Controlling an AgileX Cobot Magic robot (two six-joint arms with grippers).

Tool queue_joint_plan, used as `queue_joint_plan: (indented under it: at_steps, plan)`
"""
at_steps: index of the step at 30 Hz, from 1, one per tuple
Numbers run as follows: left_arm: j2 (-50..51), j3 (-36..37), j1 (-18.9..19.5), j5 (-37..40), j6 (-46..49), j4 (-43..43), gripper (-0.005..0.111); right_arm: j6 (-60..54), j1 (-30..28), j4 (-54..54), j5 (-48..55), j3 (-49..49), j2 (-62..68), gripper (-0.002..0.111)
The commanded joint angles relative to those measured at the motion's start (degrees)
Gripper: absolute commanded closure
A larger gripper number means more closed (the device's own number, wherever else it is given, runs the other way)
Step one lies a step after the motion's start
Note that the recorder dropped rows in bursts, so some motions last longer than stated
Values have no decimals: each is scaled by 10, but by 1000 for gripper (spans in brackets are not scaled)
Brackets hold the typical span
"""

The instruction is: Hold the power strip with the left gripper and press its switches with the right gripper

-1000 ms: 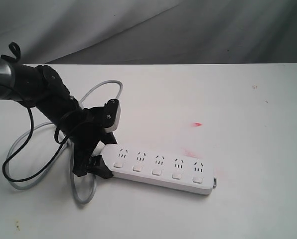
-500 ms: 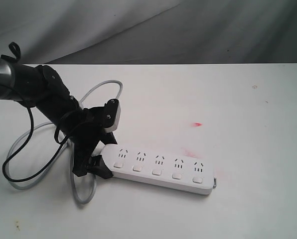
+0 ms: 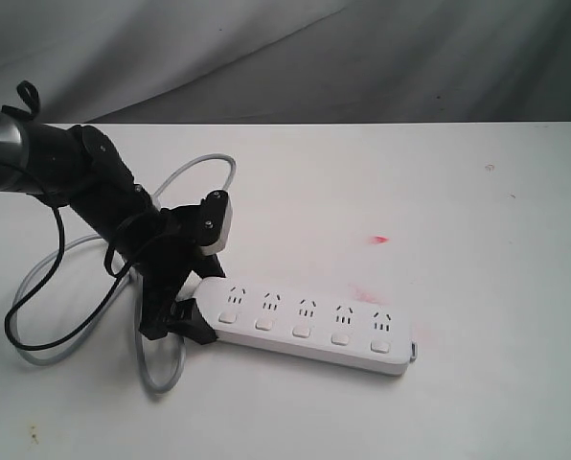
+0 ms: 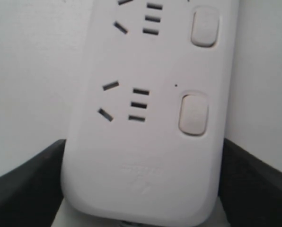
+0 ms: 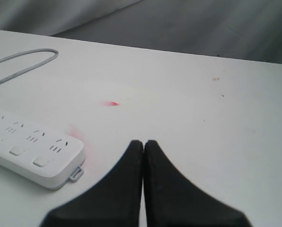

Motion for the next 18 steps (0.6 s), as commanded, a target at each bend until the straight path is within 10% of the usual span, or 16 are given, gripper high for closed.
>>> queue_joint_plan:
  at_steps: [1,18]
  plan:
    - [3,-1,-4,16,-1,3,56,0,-4,31,7,2,-3,108]
    - [3,-1,-3,16,-1,3,56,6,7,-24,236,-325,235,108]
